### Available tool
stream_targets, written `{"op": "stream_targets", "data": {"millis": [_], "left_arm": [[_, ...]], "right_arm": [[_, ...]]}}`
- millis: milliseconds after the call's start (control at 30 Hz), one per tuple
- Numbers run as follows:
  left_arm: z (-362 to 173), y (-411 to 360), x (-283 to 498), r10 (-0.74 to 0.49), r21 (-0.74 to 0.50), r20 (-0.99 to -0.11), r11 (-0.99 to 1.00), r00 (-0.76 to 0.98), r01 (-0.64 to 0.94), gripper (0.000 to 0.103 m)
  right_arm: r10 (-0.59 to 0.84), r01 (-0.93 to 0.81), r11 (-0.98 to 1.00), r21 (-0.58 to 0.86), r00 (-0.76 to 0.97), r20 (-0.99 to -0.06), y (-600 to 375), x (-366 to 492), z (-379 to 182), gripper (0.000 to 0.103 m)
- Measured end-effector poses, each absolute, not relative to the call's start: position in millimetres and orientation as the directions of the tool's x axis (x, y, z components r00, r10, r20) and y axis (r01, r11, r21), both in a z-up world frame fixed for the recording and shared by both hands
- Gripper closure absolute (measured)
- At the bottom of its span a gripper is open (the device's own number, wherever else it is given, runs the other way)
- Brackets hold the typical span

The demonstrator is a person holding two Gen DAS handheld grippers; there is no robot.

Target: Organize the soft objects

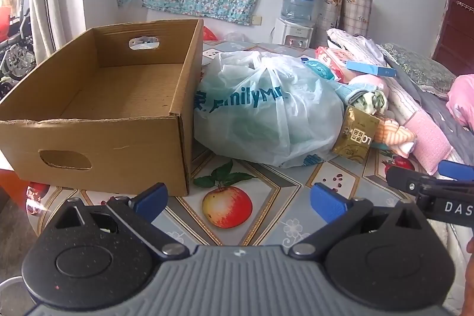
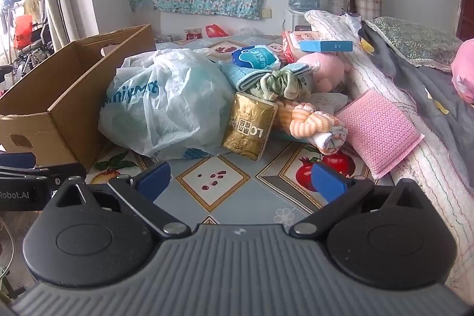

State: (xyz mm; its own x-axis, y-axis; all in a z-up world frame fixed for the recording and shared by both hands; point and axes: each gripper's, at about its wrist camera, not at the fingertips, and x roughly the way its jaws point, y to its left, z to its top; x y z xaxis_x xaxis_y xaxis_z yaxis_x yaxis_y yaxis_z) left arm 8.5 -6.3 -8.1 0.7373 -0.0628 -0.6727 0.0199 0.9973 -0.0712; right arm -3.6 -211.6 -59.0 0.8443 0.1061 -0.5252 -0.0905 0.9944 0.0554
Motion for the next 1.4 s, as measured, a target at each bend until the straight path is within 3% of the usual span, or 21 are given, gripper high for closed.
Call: {"op": "stream_targets", "data": {"millis": [1400], "left_arm": [[-14.3,-2.3,12.8,-0.046,-0.066,-0.695,0.998,0.718,-0.001,0.0]], "right_arm": [[0.114,-0.089,0.993,0.072,0.82,-0.56,-210.4,3.5,-64.9,0.001]]}}
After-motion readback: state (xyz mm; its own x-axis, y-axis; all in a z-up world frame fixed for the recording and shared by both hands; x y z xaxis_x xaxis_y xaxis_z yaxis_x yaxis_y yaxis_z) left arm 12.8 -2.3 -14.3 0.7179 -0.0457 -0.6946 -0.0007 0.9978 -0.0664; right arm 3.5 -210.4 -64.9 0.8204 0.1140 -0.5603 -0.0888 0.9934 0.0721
